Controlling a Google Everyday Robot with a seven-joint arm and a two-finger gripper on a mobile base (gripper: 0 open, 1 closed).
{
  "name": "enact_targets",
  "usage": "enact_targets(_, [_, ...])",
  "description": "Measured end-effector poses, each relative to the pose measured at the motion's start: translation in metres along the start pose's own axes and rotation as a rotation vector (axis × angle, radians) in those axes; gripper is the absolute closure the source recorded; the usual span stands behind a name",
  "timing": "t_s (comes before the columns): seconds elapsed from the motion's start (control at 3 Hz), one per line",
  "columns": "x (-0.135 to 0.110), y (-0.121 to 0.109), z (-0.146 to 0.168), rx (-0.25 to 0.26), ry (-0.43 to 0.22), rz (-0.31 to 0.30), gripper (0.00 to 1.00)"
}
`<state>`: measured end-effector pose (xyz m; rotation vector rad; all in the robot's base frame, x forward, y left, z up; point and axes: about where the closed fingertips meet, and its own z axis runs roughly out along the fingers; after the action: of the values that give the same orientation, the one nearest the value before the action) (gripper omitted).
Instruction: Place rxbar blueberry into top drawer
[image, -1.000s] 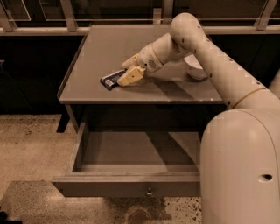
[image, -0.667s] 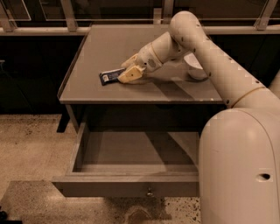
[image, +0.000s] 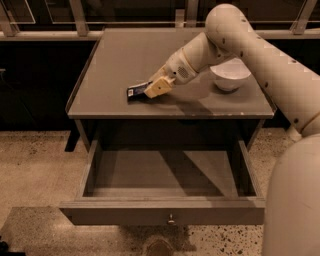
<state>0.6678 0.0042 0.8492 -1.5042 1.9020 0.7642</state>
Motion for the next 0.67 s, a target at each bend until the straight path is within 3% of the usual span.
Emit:
enact_targets(0.33, [0.006,0.038,-0.022,0.046,0.045,0.077,1.0])
enact_targets(0.67, [0.01,0.084,-0.043,0.106,0.032,0.124,1.0])
